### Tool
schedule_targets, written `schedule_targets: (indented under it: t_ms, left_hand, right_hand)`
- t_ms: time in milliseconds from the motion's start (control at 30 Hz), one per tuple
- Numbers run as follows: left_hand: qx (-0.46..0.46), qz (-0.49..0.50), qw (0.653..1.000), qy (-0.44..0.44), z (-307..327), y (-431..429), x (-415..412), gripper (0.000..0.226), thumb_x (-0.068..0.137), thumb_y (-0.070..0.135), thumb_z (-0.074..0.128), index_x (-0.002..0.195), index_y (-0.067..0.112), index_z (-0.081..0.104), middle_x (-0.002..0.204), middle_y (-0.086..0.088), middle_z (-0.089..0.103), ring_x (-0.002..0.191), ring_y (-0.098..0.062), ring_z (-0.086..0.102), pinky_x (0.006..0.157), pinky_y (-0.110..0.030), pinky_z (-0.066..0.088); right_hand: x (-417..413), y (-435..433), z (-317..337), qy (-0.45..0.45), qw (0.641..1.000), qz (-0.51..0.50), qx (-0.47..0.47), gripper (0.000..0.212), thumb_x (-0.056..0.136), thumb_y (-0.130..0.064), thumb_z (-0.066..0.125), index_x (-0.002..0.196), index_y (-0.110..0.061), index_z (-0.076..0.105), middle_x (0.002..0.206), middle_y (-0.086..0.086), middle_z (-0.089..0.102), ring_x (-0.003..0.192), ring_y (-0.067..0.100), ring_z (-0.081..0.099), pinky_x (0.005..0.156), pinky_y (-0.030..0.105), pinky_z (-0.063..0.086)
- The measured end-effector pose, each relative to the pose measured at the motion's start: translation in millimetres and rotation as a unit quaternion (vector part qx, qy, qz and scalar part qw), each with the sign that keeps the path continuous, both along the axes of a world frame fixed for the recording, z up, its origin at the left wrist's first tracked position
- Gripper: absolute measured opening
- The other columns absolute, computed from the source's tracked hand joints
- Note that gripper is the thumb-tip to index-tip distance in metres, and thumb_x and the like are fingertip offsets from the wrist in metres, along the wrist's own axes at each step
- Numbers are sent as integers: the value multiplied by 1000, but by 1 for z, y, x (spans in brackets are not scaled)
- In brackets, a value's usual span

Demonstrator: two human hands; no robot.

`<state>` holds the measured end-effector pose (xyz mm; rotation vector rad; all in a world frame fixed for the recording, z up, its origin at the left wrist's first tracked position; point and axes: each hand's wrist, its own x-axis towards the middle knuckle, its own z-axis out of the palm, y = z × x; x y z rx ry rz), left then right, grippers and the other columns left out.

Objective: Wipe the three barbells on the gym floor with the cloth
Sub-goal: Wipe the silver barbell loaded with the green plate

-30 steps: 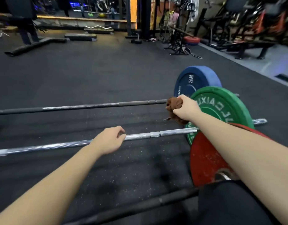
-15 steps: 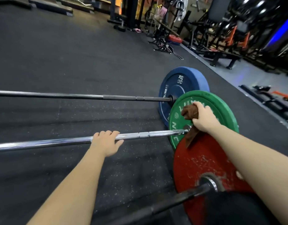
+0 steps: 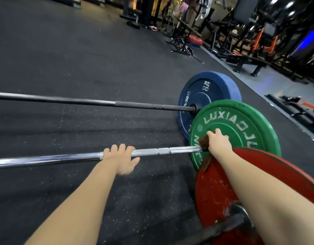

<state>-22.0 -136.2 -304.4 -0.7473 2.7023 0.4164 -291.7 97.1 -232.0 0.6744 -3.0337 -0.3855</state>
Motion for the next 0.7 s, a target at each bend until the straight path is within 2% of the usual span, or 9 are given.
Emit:
schedule_targets:
  t_ms: [100, 200, 267, 333, 367, 433, 500, 600, 700]
  left_hand:
    - [2, -2, 1000, 3, -2, 0, 2, 52, 105, 59, 21, 152, 35, 24, 141, 2, 36, 129, -25, 32, 112, -43, 25]
    - [4, 1, 1000, -9, 1, -1, 1, 52, 106, 57, 25, 153, 36, 22, 141, 2, 36, 129, -25, 32, 112, -43, 24]
    - [3, 3, 1000, -13, 2, 0, 0, 52, 106, 56, 26, 154, 36, 22, 142, 1, 35, 129, -25, 32, 112, -43, 24]
    - [-1, 8, 1000, -7, 2, 2, 1, 52, 106, 56, 25, 153, 36, 23, 143, 1, 36, 130, -25, 32, 112, -43, 23]
    - [-1, 13, 1000, -1, 2, 3, 2, 52, 106, 57, 23, 153, 36, 24, 143, 1, 37, 131, -25, 32, 113, -44, 23]
    - [7, 25, 1000, 11, 1, 4, 2, 51, 106, 58, 21, 152, 37, 27, 144, 1, 38, 131, -25, 33, 113, -44, 22]
    - [11, 33, 999, 20, 1, 4, 2, 51, 106, 57, 20, 151, 38, 29, 144, 1, 39, 130, -25, 34, 113, -45, 23]
    - [7, 36, 999, 19, 3, 6, 2, 50, 106, 56, 19, 151, 38, 30, 145, 0, 39, 131, -26, 35, 113, -45, 23]
    - [0, 33, 999, 12, 4, 7, 2, 51, 106, 57, 19, 152, 36, 29, 145, 0, 38, 131, -26, 34, 113, -45, 24]
  right_hand:
    - [-10, -2, -4, 14, 999, -36, 18, 35, 100, -10, 48, 135, -9, 48, 135, 16, 40, 117, 47, 52, 96, 48, 46]
    - [-12, -7, -3, -24, 997, -61, 51, 40, 100, -17, 50, 139, -8, 46, 139, 18, 38, 120, 43, 53, 101, 47, 45]
    - [-13, -11, -2, -64, 993, -49, 82, 51, 98, -34, 57, 141, -9, 46, 141, 17, 38, 122, 39, 53, 102, 45, 44]
    - [-16, -14, 2, -102, 989, -44, 93, 68, 95, -55, 49, 145, -10, 46, 145, 18, 36, 128, 39, 49, 104, 46, 41]
    - [-17, -15, 3, -110, 988, -39, 96, 71, 96, -59, 42, 146, -10, 46, 147, 19, 37, 131, 39, 47, 106, 47, 39]
    - [-21, -15, 0, -93, 989, -12, 111, 63, 100, -54, 37, 143, -11, 49, 143, 18, 44, 130, 37, 47, 105, 48, 37]
    - [-21, -12, -12, -68, 992, 7, 108, 48, 102, -42, 39, 137, -12, 53, 134, 16, 49, 124, 39, 48, 104, 50, 39]
    - [-17, -10, -32, -21, 999, -13, 33, 33, 102, -22, 45, 130, -8, 51, 130, 18, 47, 118, 45, 48, 98, 52, 45]
    - [-12, -11, -37, 13, 1000, -17, 7, 29, 102, -16, 45, 128, -4, 50, 130, 22, 49, 115, 47, 53, 96, 48, 47]
